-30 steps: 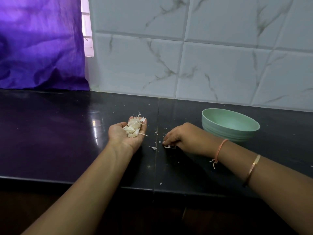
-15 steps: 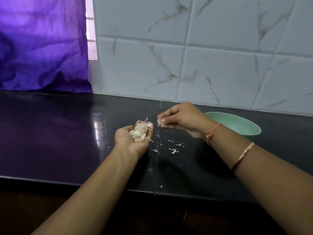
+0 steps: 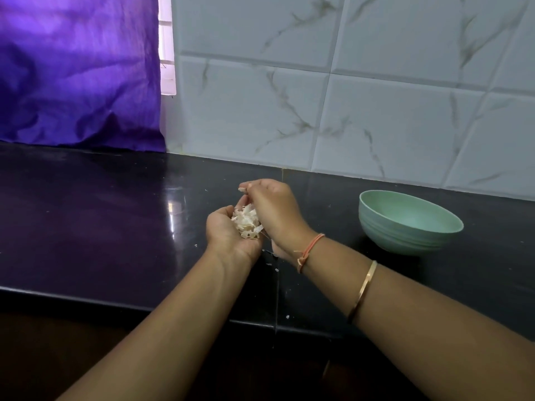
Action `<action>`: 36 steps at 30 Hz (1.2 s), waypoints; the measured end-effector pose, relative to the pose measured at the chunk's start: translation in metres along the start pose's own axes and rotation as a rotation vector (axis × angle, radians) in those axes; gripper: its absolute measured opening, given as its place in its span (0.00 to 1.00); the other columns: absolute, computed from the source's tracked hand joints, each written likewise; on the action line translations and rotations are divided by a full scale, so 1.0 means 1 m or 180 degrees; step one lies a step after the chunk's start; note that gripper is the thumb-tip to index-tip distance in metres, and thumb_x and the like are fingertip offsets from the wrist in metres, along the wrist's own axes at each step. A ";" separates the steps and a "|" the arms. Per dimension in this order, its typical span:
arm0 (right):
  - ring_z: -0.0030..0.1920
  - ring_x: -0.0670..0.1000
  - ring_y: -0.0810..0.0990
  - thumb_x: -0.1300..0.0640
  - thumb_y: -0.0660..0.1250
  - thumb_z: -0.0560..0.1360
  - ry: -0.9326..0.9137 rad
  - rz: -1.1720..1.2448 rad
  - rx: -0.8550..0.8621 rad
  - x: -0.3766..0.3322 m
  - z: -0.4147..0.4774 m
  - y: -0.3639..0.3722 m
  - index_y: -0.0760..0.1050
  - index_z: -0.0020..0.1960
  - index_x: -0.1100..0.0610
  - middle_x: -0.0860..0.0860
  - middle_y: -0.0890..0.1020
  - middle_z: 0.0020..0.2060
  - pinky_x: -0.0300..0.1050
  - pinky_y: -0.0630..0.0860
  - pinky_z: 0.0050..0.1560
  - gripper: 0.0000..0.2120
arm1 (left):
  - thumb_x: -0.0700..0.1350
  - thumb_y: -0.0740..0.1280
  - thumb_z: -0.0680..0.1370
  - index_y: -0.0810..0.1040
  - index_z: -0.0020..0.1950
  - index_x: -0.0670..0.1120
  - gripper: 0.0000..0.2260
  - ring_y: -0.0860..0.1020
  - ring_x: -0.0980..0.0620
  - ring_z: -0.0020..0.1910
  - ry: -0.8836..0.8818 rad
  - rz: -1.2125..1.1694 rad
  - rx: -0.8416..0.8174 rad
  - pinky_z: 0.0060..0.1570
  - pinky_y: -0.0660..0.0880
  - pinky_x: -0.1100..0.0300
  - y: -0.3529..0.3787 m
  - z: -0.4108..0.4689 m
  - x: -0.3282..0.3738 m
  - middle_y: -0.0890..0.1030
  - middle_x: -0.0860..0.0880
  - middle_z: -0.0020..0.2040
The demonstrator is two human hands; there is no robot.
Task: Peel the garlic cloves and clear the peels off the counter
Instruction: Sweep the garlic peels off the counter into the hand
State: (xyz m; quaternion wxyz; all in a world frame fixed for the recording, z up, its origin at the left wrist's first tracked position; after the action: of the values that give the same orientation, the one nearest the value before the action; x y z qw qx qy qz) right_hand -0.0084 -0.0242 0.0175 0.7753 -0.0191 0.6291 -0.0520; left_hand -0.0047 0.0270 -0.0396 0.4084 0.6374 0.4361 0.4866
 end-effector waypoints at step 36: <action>0.34 0.48 0.78 0.61 0.60 0.76 0.0672 0.3335 -0.0658 0.041 -0.155 0.090 0.76 0.34 0.59 0.51 0.77 0.28 0.48 0.77 0.47 0.13 | 0.43 0.57 0.79 0.79 0.45 0.40 0.13 0.81 0.50 0.35 0.1576 0.0320 0.0167 0.38 0.80 0.59 -0.077 -0.167 0.049 0.80 0.45 0.36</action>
State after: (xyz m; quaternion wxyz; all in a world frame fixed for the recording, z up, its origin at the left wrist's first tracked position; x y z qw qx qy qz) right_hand -0.1462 0.0665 -0.0636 0.6241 0.2262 0.6307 0.4019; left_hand -0.1724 0.1116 -0.0675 0.2477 0.5301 0.5030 0.6361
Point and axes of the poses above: each hand's wrist, its own z-axis towards the middle knuckle, its own y-axis out of the palm, x = y × z, the point moved 8 cm from there along z, towards the middle knuckle
